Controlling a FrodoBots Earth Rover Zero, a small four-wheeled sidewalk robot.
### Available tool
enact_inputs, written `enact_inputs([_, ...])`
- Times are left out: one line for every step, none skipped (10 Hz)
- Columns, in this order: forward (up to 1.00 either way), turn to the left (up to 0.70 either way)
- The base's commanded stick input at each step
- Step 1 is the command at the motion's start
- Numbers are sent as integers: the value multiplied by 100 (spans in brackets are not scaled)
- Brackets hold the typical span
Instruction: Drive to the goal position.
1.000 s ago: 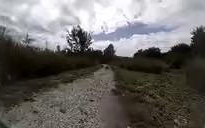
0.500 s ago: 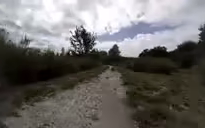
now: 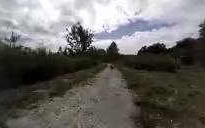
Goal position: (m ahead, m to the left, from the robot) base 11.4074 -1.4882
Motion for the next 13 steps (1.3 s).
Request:
enact_inputs([85, 0])
enact_inputs([85, 0])
enact_inputs([85, 0])
enact_inputs([85, 0])
enact_inputs([85, -18])
enact_inputs([85, -34])
enact_inputs([85, -34])
enact_inputs([85, -34])
enact_inputs([85, -34])
enact_inputs([85, 0])
enact_inputs([85, 0])
enact_inputs([85, 0])
enact_inputs([85, 0])
